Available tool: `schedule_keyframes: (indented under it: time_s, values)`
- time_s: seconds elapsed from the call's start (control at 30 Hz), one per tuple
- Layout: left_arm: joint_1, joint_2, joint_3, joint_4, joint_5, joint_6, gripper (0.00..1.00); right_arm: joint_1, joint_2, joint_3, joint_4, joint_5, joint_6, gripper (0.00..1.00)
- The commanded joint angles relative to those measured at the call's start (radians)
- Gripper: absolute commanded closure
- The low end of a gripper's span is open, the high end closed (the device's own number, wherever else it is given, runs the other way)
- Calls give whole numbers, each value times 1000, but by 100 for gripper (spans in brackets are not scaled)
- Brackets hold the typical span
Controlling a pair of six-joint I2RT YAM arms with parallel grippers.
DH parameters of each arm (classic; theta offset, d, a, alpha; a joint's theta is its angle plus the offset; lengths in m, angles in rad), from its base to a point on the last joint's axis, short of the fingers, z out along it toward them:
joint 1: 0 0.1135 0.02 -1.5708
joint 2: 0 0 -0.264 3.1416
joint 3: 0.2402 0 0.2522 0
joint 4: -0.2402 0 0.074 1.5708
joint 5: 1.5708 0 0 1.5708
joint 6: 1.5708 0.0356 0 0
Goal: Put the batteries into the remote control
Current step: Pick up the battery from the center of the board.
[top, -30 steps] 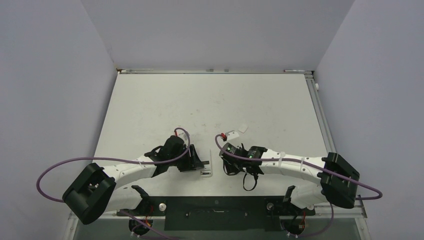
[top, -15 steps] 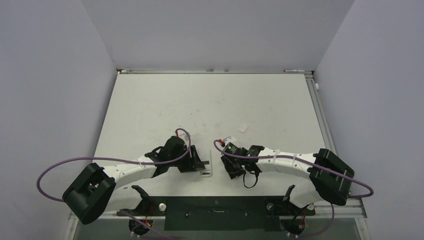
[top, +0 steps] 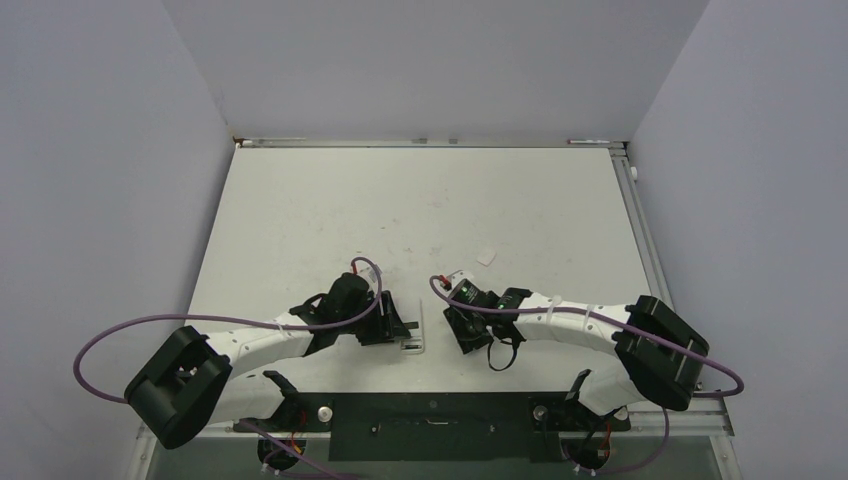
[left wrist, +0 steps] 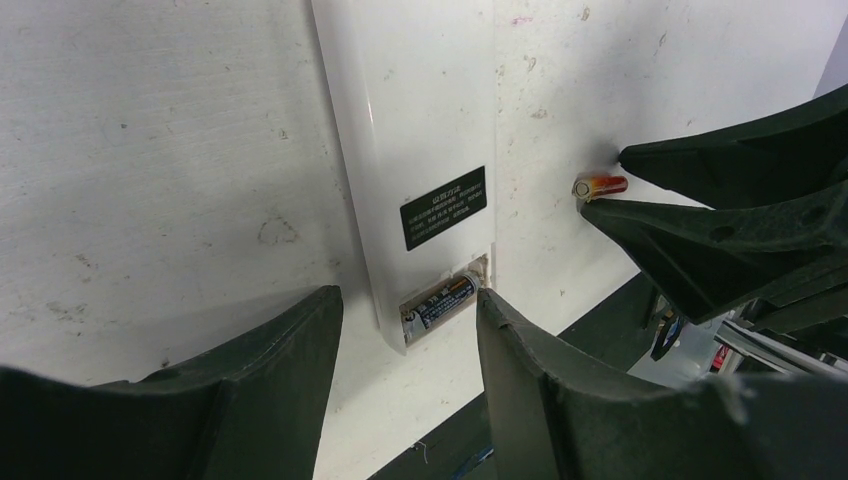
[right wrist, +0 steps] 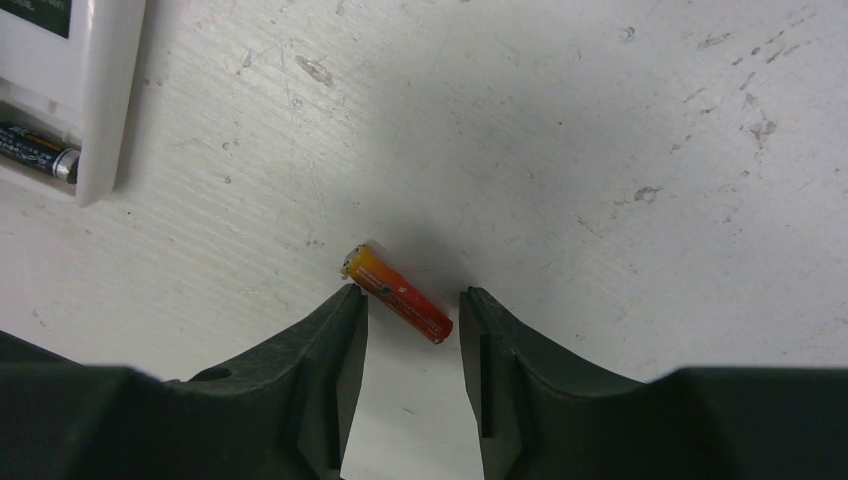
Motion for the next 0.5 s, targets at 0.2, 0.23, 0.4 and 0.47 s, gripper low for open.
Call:
schedule_keyframes:
  time_s: [0.2,0.23,0.4,0.47]
  values:
    - [-13,34,-30,-32,4,5,50,71,26,-25,-23,-24,31,68]
    - [-14,36,-30,-29,4,5,50,87,26,-26,-27,-17,39,68]
    - [-17,47,-27,-22,6,5,50,123,26,-34,-41,17,78,68]
    - [-18,48,-27,-21,5,5,50,131,25,-35,-43,28,88,68]
